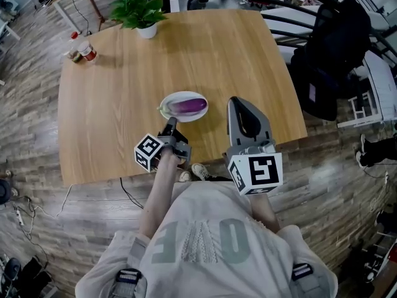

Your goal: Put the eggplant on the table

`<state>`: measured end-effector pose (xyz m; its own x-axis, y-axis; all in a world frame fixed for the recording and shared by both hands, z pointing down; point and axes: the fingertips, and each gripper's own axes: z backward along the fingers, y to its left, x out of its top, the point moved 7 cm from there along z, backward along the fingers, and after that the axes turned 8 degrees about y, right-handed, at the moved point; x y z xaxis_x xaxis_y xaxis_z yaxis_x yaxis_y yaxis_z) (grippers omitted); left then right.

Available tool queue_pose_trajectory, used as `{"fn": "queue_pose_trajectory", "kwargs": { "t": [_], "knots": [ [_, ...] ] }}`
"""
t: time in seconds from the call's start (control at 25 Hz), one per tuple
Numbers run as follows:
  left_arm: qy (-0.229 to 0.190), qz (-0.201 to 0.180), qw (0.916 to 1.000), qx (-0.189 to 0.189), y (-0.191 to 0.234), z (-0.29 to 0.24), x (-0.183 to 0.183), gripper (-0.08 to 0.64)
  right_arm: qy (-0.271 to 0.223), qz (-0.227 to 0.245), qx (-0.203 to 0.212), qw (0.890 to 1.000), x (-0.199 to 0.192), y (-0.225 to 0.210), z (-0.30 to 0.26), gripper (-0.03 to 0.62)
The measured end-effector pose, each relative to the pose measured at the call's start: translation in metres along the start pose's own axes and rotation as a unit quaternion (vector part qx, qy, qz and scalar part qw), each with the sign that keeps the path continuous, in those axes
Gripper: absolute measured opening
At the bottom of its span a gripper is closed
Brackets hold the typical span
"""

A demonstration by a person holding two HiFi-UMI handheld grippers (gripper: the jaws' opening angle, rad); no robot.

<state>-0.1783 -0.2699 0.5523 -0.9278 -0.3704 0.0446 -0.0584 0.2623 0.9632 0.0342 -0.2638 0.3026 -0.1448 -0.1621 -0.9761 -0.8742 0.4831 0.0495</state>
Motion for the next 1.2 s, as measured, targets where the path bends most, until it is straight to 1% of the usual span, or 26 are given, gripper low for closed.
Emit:
{"fn": "queue_pose_trajectory", "kwargs": {
  "t": [0.2,0.6,1.08,1.2],
  "knots": [
    [0.008,0.007,0.9998,0.019,0.015,-0.003,-0.005,0.018,0.013,-0.002,-0.016,1.0,-0.006,-0.009,0.008,0.018],
    [0.007,0.002,0.9997,0.021,0.024,-0.009,-0.007,0.018,0.027,-0.008,-0.041,0.999,-0.015,-0.021,0.019,0.018],
    [-0.011,0.018,0.9992,0.033,0.032,-0.011,-0.007,0.018,0.032,-0.013,-0.045,0.998,-0.019,-0.028,0.023,0.018],
    [-0.015,0.02,0.9988,0.042,0.033,-0.011,-0.007,0.018,0.031,-0.013,-0.044,0.998,-0.02,-0.029,0.023,0.018]
  ]
}}
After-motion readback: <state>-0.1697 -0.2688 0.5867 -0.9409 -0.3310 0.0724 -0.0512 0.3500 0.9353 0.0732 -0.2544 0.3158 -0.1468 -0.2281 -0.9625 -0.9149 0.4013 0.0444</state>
